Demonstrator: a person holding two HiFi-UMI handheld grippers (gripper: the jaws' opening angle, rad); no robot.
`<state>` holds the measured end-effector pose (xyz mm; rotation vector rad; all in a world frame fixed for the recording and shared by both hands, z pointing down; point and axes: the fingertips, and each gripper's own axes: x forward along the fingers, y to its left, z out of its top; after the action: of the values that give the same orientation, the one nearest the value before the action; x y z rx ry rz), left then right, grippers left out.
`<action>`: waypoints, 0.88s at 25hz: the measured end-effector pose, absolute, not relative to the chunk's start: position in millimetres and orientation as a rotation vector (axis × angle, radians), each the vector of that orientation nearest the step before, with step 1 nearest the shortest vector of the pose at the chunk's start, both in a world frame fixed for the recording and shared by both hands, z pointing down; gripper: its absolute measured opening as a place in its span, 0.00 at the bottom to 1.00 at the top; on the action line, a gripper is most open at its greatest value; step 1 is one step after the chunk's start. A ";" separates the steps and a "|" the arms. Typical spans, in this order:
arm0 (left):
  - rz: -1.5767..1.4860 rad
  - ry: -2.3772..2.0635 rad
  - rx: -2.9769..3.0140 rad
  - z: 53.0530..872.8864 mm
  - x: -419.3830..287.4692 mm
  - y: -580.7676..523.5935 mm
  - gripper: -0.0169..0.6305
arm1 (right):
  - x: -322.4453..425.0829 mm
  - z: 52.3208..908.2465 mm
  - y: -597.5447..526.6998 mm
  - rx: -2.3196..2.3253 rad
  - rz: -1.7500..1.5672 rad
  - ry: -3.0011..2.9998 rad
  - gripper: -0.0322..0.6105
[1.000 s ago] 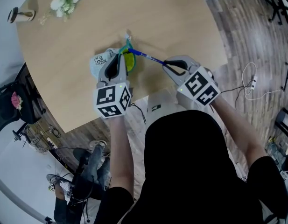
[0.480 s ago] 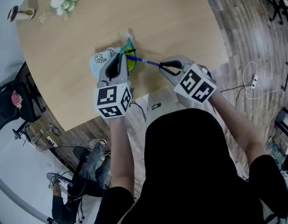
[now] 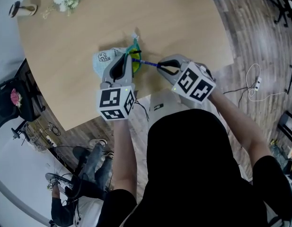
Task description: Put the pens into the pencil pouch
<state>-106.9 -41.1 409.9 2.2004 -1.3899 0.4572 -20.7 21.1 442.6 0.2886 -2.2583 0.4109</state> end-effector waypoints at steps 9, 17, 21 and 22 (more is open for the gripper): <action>0.482 -1.380 2.214 408.5 -108.1 -38.7 0.05 | -46.1 439.8 16.0 0.253 0.385 -2.277 0.11; 0.463 -1.356 2.221 406.3 -106.4 -32.9 0.05 | -65.4 440.9 12.0 0.236 0.385 -2.292 0.11; 0.461 -1.357 2.222 405.5 -106.2 -30.5 0.05 | -74.9 441.5 11.0 0.225 0.387 -2.303 0.11; 0.462 -1.359 2.221 405.5 -106.4 -29.8 0.05 | -77.1 442.2 10.8 0.225 0.389 -2.305 0.11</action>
<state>-106.4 -29.8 405.5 2.2214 -1.3591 0.4623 -77.1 10.8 442.2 0.2246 -2.3050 0.3891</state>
